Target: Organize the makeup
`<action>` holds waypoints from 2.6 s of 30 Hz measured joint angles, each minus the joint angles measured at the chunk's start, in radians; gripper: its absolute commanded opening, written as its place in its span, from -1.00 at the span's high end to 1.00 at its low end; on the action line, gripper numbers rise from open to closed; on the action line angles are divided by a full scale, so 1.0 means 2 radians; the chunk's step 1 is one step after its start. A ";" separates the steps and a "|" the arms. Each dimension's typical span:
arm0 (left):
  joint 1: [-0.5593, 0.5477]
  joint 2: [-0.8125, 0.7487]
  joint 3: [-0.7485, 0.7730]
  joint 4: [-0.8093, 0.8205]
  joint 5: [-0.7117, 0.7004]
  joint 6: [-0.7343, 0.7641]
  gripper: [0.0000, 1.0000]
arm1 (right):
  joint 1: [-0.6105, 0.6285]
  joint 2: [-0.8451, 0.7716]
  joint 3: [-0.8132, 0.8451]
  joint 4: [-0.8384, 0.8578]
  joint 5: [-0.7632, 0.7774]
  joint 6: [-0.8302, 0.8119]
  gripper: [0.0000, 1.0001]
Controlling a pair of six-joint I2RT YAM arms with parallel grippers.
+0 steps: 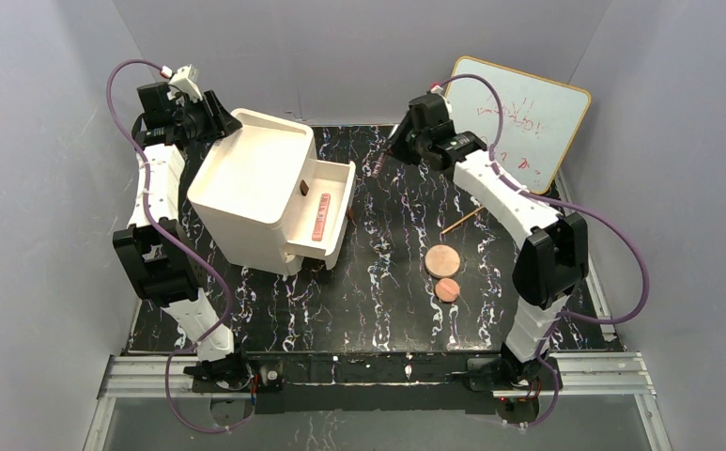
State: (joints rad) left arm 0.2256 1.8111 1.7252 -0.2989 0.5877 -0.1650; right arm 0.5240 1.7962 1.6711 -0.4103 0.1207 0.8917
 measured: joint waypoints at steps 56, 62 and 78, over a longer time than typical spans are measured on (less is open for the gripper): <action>0.000 0.000 0.000 0.000 0.000 0.000 0.12 | 0.150 0.097 0.086 0.007 -0.036 0.007 -0.67; 0.000 0.000 0.000 0.000 0.000 0.000 0.12 | 0.123 0.043 0.072 0.009 0.011 -0.017 -0.81; 0.000 0.000 0.000 0.000 -0.002 0.000 0.06 | -0.094 -0.083 -0.003 -0.093 0.080 0.019 -0.96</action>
State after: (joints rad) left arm 0.2260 1.8111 1.7252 -0.2993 0.5835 -0.1654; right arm 0.3355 1.6306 1.6657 -0.5957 0.2802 0.9302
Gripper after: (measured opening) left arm 0.462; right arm 0.965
